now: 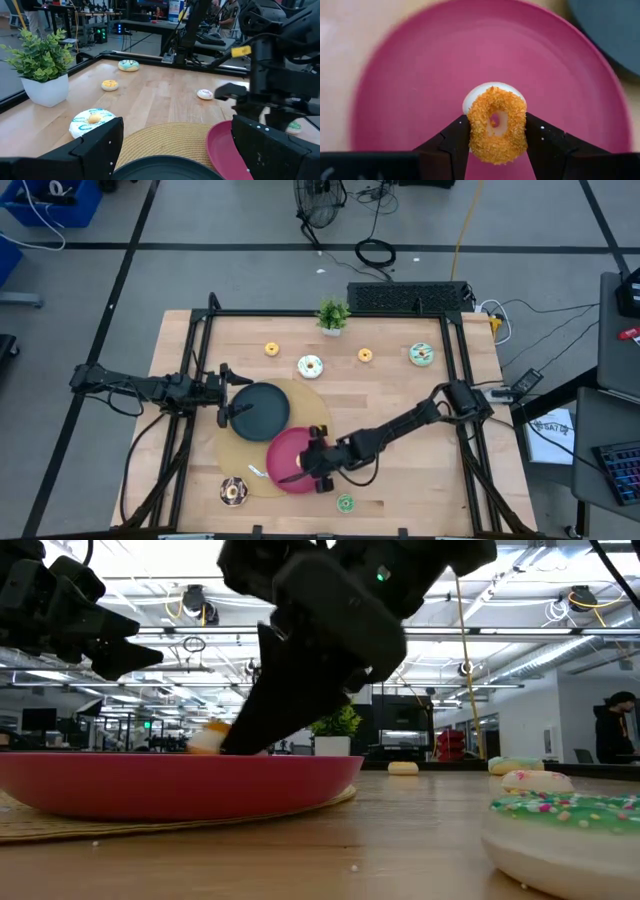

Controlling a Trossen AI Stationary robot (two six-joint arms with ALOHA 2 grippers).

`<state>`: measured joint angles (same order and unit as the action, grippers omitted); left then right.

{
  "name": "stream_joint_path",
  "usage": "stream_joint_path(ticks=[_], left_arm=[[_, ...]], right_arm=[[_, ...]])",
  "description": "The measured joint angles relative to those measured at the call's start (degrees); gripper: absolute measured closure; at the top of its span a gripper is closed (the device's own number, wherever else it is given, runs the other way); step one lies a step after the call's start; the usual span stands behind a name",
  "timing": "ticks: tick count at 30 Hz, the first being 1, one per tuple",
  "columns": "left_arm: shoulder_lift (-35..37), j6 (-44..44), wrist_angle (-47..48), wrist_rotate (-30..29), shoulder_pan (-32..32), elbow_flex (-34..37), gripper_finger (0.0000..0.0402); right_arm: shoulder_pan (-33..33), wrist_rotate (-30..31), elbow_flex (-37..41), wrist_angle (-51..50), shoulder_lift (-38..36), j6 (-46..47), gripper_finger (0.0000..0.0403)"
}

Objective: Pick & Place donuts
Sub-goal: Put the small orange donut into the pink plate

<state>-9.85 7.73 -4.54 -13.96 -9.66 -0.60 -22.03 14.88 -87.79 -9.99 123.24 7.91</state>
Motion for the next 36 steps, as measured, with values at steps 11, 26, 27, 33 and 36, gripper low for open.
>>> stream_joint_path(ticks=[11, 26, 27, 33, 36], left_arm=[[0.0, 0.0, 0.0, 0.02, 0.0, 0.0, 0.0036], [0.0, 0.0, 0.01, 0.05, 0.0, 0.0, 0.0036], [0.01, 0.0, 0.01, 0.07, 0.0, 0.0, 0.0036], [0.0, 0.0, 0.01, 0.07, -0.01, 0.0, 0.0036], [0.0, 0.0, 0.0, 0.07, 0.01, 0.0, 0.0036]], right_arm=[[-0.04, 4.78, 0.0, -3.19, -0.05, 6.88, 0.0243], [-0.04, 4.63, 0.0, -8.05, -0.09, 14.59, 0.0243], [-0.06, 4.61, 0.0, -8.05, -0.09, 14.93, 0.0243], [-0.06, 4.48, 0.0, -8.08, -0.09, 17.51, 0.022], [-0.02, 4.48, 0.01, -7.75, -0.09, 17.57, 0.0191]])
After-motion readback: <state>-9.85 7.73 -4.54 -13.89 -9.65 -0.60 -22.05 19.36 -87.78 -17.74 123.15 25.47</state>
